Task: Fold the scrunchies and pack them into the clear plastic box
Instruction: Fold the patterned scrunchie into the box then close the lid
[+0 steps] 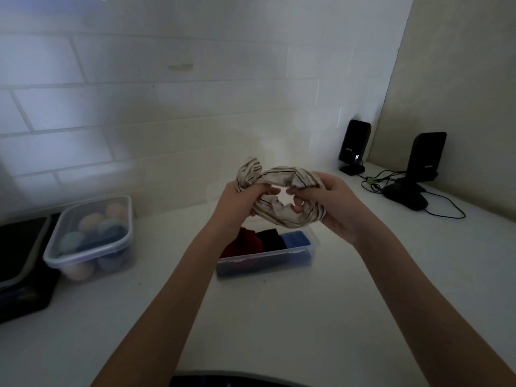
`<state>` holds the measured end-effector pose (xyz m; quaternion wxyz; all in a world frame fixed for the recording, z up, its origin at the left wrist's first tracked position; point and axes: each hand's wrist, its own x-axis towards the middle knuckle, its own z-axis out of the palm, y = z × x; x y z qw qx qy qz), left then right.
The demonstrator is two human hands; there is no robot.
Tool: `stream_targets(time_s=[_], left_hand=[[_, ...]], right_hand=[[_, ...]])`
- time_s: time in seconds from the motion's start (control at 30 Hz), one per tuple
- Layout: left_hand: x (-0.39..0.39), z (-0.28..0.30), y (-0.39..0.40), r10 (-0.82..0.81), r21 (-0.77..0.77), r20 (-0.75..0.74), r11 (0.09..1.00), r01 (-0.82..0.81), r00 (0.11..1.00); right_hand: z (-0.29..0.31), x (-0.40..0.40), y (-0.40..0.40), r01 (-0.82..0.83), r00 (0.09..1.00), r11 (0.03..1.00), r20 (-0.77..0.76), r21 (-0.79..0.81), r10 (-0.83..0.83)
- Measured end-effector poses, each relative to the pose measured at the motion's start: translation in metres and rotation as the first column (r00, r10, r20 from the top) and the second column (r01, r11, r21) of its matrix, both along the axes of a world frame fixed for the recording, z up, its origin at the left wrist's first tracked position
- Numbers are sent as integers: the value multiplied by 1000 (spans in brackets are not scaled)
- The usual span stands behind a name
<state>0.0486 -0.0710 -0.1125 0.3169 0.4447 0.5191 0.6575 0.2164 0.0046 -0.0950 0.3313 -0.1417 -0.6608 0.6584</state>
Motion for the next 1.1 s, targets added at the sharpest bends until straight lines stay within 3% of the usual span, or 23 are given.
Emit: stream_targets(time_s=[0.1, 0.17, 0.3, 0.47, 0.53, 0.67, 0.77, 0.87, 0.97, 1.03, 1.1], left_hand=[[5, 3, -5, -272, 138, 290, 961, 241, 918], [9, 3, -8, -380, 150, 371, 925, 350, 847], [11, 2, -15, -522, 77, 322, 846, 528, 790], [8, 1, -23, -706, 133, 328, 692, 710, 627], [7, -2, -24, -695, 143, 348, 703, 697, 629], [7, -4, -20, -540, 188, 508, 830, 525, 671], [13, -1, -18, -439, 164, 605, 885, 436, 664], [15, 1, -16, -389, 157, 705, 901, 405, 593], [10, 4, -19, -360, 87, 599, 917, 389, 715], [5, 5, -21, -347, 79, 556, 927, 368, 756], [1, 3, -22, -318, 30, 436, 940, 339, 842]], right_hand=[[2, -6, 0, 14, 1000, 999, -22, -47, -15], [2, -11, -5, -55, 997, 997, 59, -52, 58], [0, -13, -11, -204, 946, 974, 235, -101, 222], [-6, -10, -11, -252, 942, 946, 171, -201, 288], [-4, -10, -10, -215, 968, 942, 69, -259, 240], [-1, -8, -4, -169, 980, 905, -164, -391, 112], [-6, -11, -7, -117, 985, 887, -168, -447, 46], [-8, -11, -7, -70, 978, 887, -208, -456, -30], [-8, -9, -5, 10, 964, 903, -236, -430, -123], [-15, -6, 0, 130, 963, 907, -166, -401, -212], [-18, -2, 1, 242, 965, 944, -43, -225, -257]])
